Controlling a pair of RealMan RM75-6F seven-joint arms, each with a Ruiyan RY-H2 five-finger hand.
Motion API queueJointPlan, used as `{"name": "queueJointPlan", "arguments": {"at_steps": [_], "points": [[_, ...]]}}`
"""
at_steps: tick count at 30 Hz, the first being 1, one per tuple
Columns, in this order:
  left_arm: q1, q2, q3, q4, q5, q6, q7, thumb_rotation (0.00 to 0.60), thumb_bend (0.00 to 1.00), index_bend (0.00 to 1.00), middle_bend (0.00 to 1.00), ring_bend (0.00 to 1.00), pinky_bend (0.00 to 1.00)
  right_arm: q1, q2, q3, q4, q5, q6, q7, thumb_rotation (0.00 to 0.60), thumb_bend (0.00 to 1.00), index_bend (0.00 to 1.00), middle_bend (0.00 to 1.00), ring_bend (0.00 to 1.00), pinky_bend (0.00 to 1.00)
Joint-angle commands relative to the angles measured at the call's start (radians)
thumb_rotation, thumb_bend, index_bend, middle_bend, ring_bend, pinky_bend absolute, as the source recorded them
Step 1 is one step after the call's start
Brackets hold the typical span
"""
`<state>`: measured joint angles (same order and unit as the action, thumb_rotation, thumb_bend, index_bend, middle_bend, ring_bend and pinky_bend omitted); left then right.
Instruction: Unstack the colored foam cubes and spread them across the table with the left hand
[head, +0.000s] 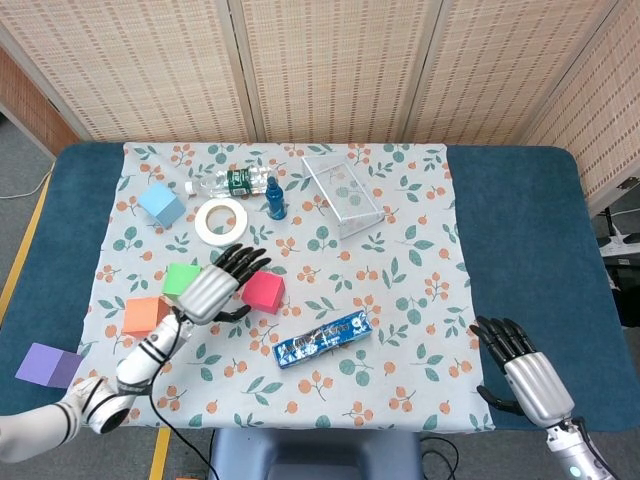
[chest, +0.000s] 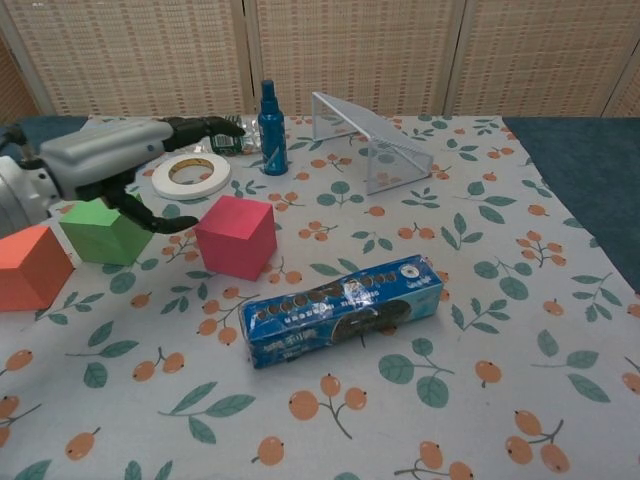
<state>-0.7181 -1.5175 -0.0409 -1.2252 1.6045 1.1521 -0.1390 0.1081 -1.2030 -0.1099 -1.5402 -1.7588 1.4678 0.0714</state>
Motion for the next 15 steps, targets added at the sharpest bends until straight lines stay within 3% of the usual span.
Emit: {"name": "queueJointPlan", "arguments": {"at_steps": [1, 5, 7, 9, 15], "points": [[0.209, 0.189, 0.116, -0.184, 0.04, 0.224, 0.114, 0.6, 0.33, 0.0, 0.0, 0.0, 0.02, 0.0, -0.002, 0.003, 0.002, 0.006, -0.003, -0.011, 0.6, 0.17, 0.0, 0.0, 0.0, 0.0], [0.287, 0.222, 0.155, -0.208, 0.047, 0.305, 0.14, 0.6, 0.34, 0.0, 0.0, 0.0, 0.02, -0.002, -0.006, 0.008, 0.005, 0.011, -0.001, -0.023, 0.6, 0.17, 0.0, 0.0, 0.0, 0.0], [0.388, 0.232, 0.186, -0.2, 0.042, 0.419, 0.156, 0.6, 0.34, 0.0, 0.0, 0.0, 0.02, -0.006, -0.016, 0.013, 0.01, 0.014, 0.005, -0.048, 0.6, 0.17, 0.0, 0.0, 0.0, 0.0], [0.499, 0.234, 0.185, -0.12, -0.009, 0.533, 0.122, 0.6, 0.35, 0.0, 0.0, 0.0, 0.02, -0.011, -0.026, 0.011, 0.008, 0.003, 0.017, -0.069, 0.6, 0.17, 0.0, 0.0, 0.0, 0.0], [0.526, 0.252, 0.149, -0.069, -0.026, 0.537, 0.041, 0.6, 0.35, 0.0, 0.0, 0.0, 0.02, -0.018, -0.029, -0.002, -0.003, -0.015, 0.022, -0.089, 0.6, 0.17, 0.0, 0.0, 0.0, 0.0]]}}
